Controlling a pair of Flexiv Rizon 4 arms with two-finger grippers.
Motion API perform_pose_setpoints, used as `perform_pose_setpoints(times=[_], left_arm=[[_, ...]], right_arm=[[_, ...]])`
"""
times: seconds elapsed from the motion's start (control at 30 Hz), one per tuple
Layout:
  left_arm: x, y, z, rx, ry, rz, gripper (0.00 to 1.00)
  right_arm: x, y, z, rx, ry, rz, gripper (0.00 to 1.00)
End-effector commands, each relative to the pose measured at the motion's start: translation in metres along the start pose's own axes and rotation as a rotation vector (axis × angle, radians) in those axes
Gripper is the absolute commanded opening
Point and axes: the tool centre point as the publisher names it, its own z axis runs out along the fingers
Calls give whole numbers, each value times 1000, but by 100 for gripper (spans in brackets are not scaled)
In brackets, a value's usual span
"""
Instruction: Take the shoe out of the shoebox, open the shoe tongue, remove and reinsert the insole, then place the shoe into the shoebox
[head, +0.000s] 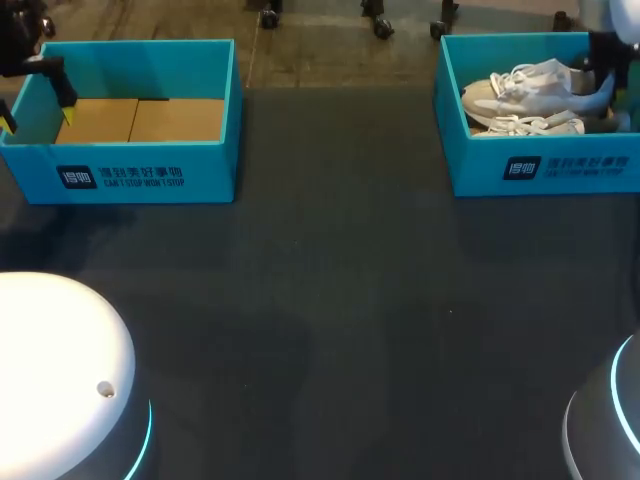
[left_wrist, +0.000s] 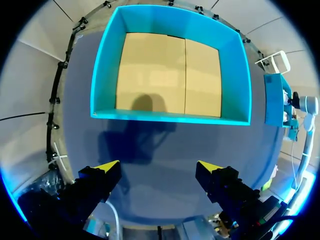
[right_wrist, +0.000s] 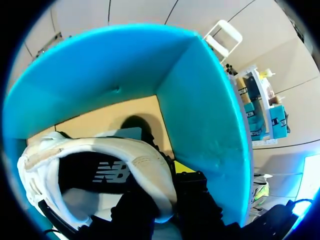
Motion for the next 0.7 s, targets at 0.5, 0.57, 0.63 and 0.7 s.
perform_pose_setpoints(times=[0.5, 0.57, 0.63, 0.7], left_arm=[[0, 0, 0, -1, -1, 0, 100], [0, 0, 0, -1, -1, 0, 100], [0, 0, 0, -1, -1, 0, 100], [0, 0, 0, -1, -1, 0, 100]], right_arm=[[11, 10, 8, 34, 17, -32, 0], [11, 10, 10, 38, 16, -32, 0], [11, 10, 12, 44, 16, -33, 0], [11, 9, 14, 53, 17, -37, 0]])
